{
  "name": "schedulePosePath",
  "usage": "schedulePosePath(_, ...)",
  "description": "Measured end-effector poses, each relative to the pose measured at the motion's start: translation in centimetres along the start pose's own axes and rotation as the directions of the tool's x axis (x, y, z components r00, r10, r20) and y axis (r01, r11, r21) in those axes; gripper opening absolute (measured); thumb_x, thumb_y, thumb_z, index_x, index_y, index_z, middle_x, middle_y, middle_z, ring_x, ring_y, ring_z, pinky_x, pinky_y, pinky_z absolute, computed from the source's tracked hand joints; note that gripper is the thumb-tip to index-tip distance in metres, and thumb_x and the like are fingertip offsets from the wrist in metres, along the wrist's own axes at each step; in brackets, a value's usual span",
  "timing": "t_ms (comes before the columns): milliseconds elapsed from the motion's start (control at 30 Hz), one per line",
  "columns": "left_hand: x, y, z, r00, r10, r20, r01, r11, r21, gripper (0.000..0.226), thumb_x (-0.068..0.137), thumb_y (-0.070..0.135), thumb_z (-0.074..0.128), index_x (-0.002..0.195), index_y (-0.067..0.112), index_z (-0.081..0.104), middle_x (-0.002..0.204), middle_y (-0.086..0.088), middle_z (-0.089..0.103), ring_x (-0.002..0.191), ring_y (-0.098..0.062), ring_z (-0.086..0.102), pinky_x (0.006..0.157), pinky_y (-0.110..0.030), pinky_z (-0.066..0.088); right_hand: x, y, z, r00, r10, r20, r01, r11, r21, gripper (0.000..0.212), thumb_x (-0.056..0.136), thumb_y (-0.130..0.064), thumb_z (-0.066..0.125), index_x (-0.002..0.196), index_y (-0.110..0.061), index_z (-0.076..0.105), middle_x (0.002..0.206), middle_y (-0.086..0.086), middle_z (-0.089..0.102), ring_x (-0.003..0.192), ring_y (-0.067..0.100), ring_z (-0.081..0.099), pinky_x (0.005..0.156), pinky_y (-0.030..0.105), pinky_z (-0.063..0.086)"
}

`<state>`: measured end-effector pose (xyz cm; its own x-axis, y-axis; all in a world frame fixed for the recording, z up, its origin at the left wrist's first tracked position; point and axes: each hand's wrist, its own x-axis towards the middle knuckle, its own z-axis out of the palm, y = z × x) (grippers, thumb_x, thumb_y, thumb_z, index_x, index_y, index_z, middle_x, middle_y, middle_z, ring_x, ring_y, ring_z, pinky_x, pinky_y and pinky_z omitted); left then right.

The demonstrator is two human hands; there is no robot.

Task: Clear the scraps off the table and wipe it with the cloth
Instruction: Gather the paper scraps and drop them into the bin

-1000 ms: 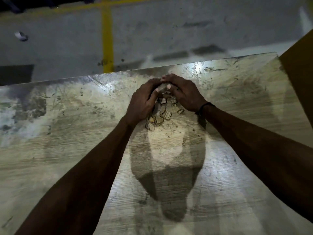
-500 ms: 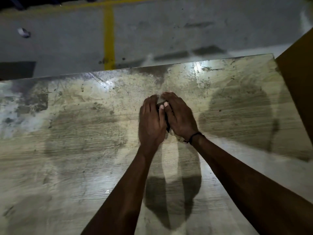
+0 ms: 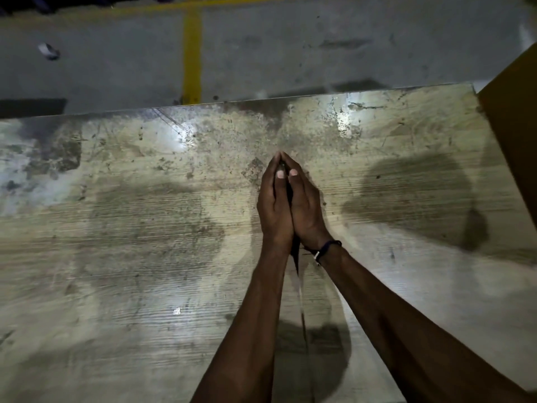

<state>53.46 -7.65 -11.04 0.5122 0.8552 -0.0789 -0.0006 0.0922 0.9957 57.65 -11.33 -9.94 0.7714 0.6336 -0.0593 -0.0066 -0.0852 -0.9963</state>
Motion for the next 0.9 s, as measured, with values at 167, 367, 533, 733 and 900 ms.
schedulePosePath(167,-1.5,0.3,-0.2,0.992,-0.128,-0.02,0.124,0.983,-0.138,0.038,0.113,0.023,0.045,0.148,0.015,0.059,0.148,0.004,0.062,0.134,-0.001,0.058,0.113,-0.028,0.048,-1.7,0.5,0.7,0.993,0.096,-0.072,-0.081,0.979,0.187,0.041,0.115,-0.021,0.034,0.149,-0.011,0.054,0.152,0.0,0.057,0.141,0.005,0.051,0.115,0.019,0.04)
schedulePosePath(367,-5.6,0.7,-1.5,0.97,-0.24,-0.027,0.229,0.95,-0.211,0.036,0.111,0.024,0.05,0.145,0.018,0.062,0.141,0.009,0.065,0.128,0.004,0.06,0.103,-0.018,0.05,-6.0,0.5,0.5,0.988,0.14,-0.063,-0.119,0.958,0.262,0.038,0.113,-0.016,0.041,0.147,-0.012,0.057,0.15,-0.001,0.058,0.138,0.004,0.054,0.108,0.016,0.044)
schedulePosePath(533,-10.7,1.1,-3.0,0.946,-0.317,-0.059,0.298,0.93,-0.214,0.034,0.111,0.025,0.051,0.141,0.02,0.065,0.131,0.016,0.068,0.119,0.01,0.062,0.092,-0.012,0.052,-11.3,0.6,0.2,0.978,0.202,-0.051,-0.179,0.939,0.294,0.033,0.113,-0.016,0.043,0.139,-0.024,0.061,0.145,-0.008,0.062,0.137,0.004,0.055,0.11,0.021,0.046)
schedulePosePath(733,-17.4,2.5,-5.8,0.902,-0.412,-0.126,0.371,0.891,-0.262,0.028,0.11,0.021,0.051,0.134,0.025,0.066,0.124,0.016,0.069,0.112,0.012,0.064,0.087,-0.01,0.052,-18.5,-0.7,0.7,0.958,0.288,-0.003,-0.276,0.921,0.274,0.032,0.112,-0.017,0.044,0.138,-0.024,0.062,0.143,-0.011,0.063,0.135,0.003,0.057,0.107,0.017,0.047)
schedulePosePath(900,-23.8,3.7,-9.4,0.87,-0.448,-0.208,0.371,0.87,-0.324,0.027,0.11,0.021,0.051,0.132,0.027,0.066,0.127,0.018,0.069,0.117,0.006,0.065,0.088,-0.011,0.052,-25.4,-2.4,1.8,0.945,0.317,0.082,-0.327,0.917,0.228,0.035,0.111,-0.017,0.045,0.142,-0.014,0.061,0.144,-0.008,0.064,0.133,0.002,0.058,0.103,0.012,0.046)
